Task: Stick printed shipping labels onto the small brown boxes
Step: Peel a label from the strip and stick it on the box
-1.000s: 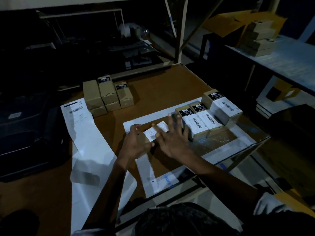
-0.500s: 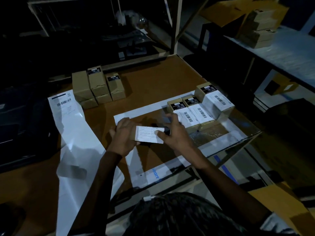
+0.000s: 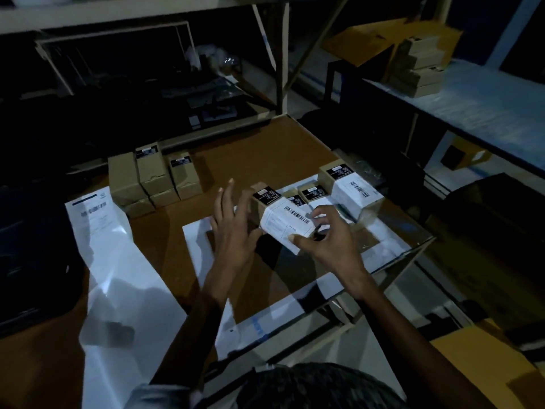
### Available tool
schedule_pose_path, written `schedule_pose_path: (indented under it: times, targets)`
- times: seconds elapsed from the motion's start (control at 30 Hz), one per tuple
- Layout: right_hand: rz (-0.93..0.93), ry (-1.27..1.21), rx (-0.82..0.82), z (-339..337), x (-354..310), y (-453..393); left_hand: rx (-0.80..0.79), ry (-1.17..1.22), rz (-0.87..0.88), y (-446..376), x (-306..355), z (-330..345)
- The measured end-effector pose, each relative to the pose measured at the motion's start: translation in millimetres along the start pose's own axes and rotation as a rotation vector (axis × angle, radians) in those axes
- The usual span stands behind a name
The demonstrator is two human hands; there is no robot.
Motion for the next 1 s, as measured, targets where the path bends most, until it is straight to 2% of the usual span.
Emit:
schedule_pose_path:
  times: [0.13, 0.2, 0.33, 0.6, 0.83, 1.0]
  targets:
    - [-0.061, 0.143, 0.188, -26, 6, -6, -0.058, 0.291, -0.31, -10, 17, 44]
    - [-0.076, 0.237, 0.248, -37, 13, -14, -0.113, 0.409, -0.385, -13, 27, 67]
    - [-0.073, 0.397, 0.311, -49, 28, -29, -0.144, 0.47, -0.324, -13, 50, 96]
    - [-0.162, 0.55, 0.245, -51, 37, -40, -0.151, 0.408, -0.297, -24, 74, 120]
    - [-0.218, 0.54, 0.178, -52, 44, -38, -0.1, 0.357, -0.261, -26, 87, 120]
    - [-0.222, 0.557, 0.155, -55, 45, -41, -0.13, 0.364, -0.225, -29, 92, 125]
Point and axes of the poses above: each hand's wrist, its own y-axis away from the middle knuckle, its own z-axis out of the palm, x = y × z, the point moved 4 cm from there along -y, towards the middle knuckle, and after that the axes turned 4 degrees about x, right-handed, at the moved point
